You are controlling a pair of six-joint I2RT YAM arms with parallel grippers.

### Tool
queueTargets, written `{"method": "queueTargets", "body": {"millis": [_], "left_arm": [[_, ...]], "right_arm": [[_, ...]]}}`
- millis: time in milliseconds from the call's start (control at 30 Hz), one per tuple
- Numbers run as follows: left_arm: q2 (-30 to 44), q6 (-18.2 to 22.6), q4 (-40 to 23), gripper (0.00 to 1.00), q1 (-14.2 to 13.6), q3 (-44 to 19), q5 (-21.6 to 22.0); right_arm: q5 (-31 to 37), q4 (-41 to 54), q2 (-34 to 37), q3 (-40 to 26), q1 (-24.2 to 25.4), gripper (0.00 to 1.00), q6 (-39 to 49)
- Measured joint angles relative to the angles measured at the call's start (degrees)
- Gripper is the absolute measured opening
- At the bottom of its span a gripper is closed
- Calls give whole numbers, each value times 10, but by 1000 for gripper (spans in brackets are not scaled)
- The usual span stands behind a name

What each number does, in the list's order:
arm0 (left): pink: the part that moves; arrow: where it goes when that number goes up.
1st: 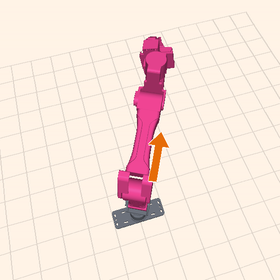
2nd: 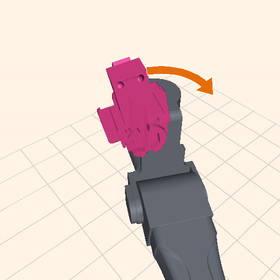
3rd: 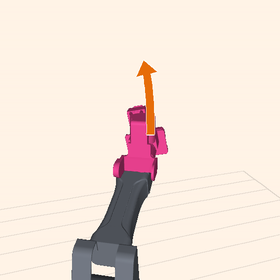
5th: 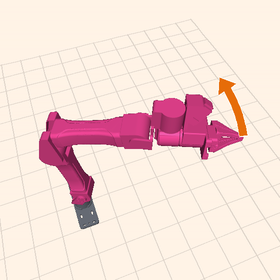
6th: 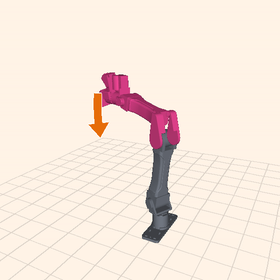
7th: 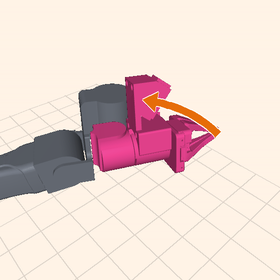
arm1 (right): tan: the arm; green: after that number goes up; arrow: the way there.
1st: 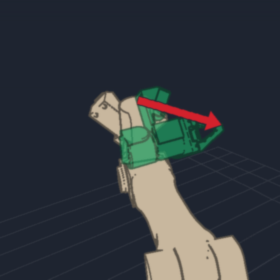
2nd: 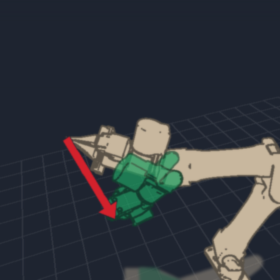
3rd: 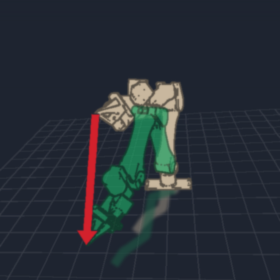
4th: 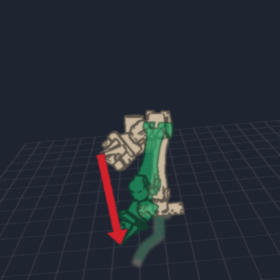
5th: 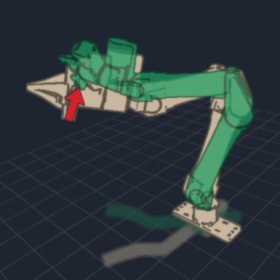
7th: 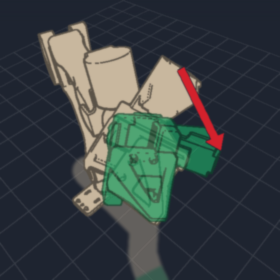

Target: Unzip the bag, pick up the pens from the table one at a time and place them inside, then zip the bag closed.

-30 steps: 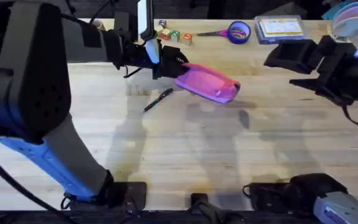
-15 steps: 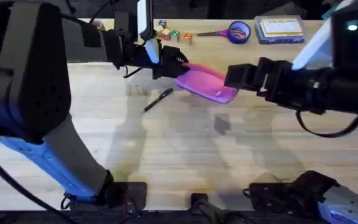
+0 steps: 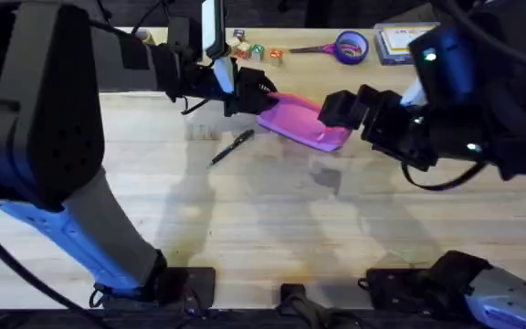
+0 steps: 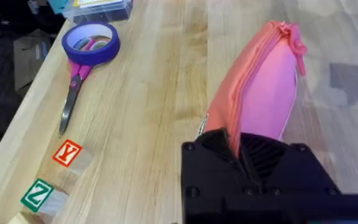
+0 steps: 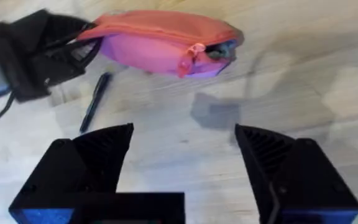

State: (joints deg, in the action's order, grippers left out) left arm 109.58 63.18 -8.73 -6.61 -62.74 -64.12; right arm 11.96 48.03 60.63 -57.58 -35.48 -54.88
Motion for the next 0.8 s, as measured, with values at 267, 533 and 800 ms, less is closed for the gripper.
{"method": "queueTargets", "body": {"millis": [267,533,800], "left_arm": [[0,0,0,43,0,0,0],[0,0,0,43,0,0,0],[0,0,0,43,0,0,0]], "right_arm": [[29,-38,57,0,0,998,-47],[48,-90,125,0,0,997,-56],[52,-116,175,0,0,994,-61]]}}
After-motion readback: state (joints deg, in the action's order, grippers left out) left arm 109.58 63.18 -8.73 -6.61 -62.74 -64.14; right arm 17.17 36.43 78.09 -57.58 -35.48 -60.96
